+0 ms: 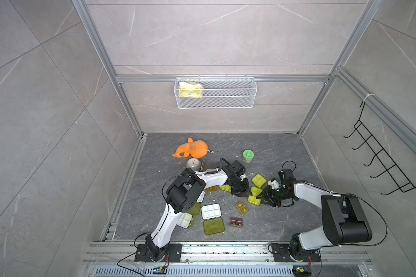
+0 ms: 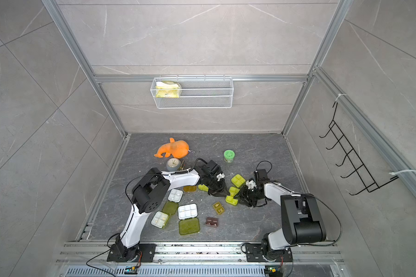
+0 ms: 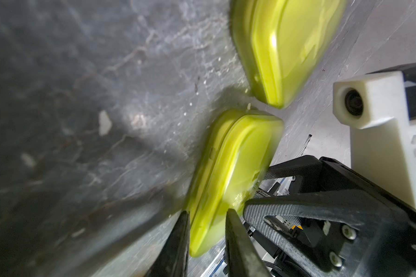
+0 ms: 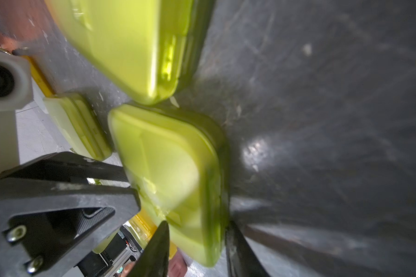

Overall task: Close pillboxes
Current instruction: Adjust the pillbox at the center of the board.

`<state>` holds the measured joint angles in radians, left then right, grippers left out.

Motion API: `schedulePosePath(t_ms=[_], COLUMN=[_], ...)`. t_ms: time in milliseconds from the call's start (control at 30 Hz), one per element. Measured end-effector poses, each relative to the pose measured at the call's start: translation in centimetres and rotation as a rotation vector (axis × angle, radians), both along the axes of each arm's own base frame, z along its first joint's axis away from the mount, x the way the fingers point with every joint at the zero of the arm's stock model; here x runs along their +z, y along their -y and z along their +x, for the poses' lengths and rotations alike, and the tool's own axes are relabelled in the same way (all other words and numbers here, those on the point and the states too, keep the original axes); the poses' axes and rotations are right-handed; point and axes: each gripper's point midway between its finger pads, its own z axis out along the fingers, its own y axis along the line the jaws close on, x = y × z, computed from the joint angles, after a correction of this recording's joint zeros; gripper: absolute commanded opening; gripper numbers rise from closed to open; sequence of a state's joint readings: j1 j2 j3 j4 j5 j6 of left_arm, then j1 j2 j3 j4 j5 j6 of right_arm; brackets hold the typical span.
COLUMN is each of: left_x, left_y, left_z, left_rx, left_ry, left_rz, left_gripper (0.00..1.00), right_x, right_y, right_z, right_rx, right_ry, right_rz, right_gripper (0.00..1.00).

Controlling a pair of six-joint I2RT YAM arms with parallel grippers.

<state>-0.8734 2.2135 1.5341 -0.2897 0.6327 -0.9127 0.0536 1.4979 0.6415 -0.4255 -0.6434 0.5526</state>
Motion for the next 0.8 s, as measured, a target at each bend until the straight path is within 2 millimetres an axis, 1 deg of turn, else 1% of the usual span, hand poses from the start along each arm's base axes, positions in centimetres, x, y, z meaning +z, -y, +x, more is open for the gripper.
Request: schedulePosePath(t_ms=[300,600,700,800], left_x=[0.0,0.0,-0.1,-0.1], left_y=[0.2,2.8,3.7,3.8], left_z=[0.2,1.2,1.4,1.4], left_rx=[0.002,-0.019,-0.029,-0.031], left_ry=[-0.002,0.004,0.005,0.002], left_rz=[-0.003,-0.048,-0.063,-0.064], left_gripper=[0.27,0.27,0.28,0.31], right_x=[0.1,0.2,0.2,0.2], right_y=[0.2,1.4,1.8,2.3], right_z=[-0.3,-1.3,-1.5,-1.9], right_rx=[-0.001,-0.022,-0.029,-0.033], right_ry=[-0.006,-0.035,-0.042,-0.052], right_rz=[-0.007,-0.050,-0.059,-0.078], right_gripper=[0.36,0.37,0.39,0.42])
